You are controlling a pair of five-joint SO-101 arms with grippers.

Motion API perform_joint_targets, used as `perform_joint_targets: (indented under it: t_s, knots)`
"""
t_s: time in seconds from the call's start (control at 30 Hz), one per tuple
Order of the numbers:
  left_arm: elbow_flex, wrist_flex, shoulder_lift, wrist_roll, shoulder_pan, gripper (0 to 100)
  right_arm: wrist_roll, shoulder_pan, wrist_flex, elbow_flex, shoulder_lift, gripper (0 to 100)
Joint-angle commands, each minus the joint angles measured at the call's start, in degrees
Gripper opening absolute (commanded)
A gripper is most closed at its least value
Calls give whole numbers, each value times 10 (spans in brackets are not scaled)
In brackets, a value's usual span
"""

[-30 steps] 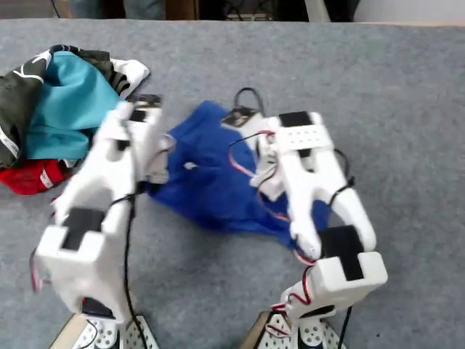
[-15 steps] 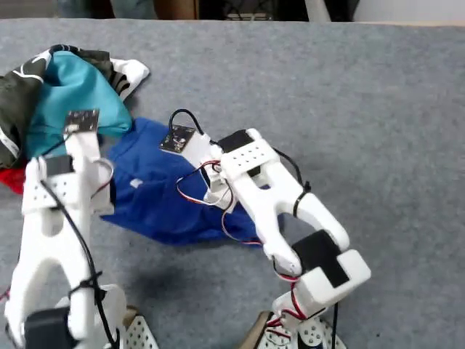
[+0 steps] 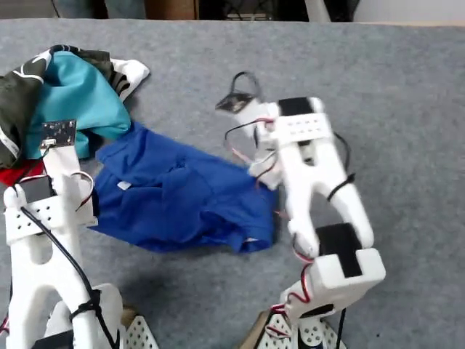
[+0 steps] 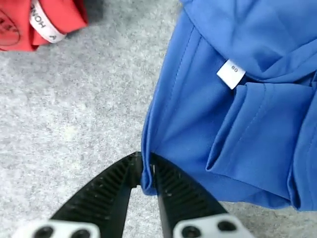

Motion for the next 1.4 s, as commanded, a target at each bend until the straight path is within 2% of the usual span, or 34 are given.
perform_joint_targets:
  t_s: [0.0,0.13,0.27,0.43,0.53,0.6,0.63,0.7,0.8,1.07,1.2,1.37]
  knots:
    - [-2,-4,-18,-4,-10,30,10,-81,24,-18,-69,172]
    - [-3,-4,-18,-4,-10,30,11,-171,22,15,-104,270]
    - [-3,-5,-18,-3,-10,30,9,-236,-25,83,-86,293]
    - [-3,-6,-18,-3,-10,30,-17,-257,-163,170,-21,289]
    - [-6,-6,-18,-3,-9,30,-30,-237,-176,160,20,181]
    - [-6,-6,-18,-3,-9,30,-30,-211,-172,138,35,39]
    - [-6,-6,-18,-4,-9,30,-30,-191,-172,129,37,8]
    - [-4,-6,-18,-4,-9,30,-30,-147,-171,110,37,34]
    - [-4,-5,-18,-6,-9,30,-29,-78,-146,68,37,14]
    - [-3,-6,-28,-10,-7,30,-30,159,-134,-54,43,13]
    - [22,-5,-57,-60,1,30,-30,250,-169,-87,65,13]
    - [75,4,-115,-129,0,30,-27,316,-178,-159,167,15]
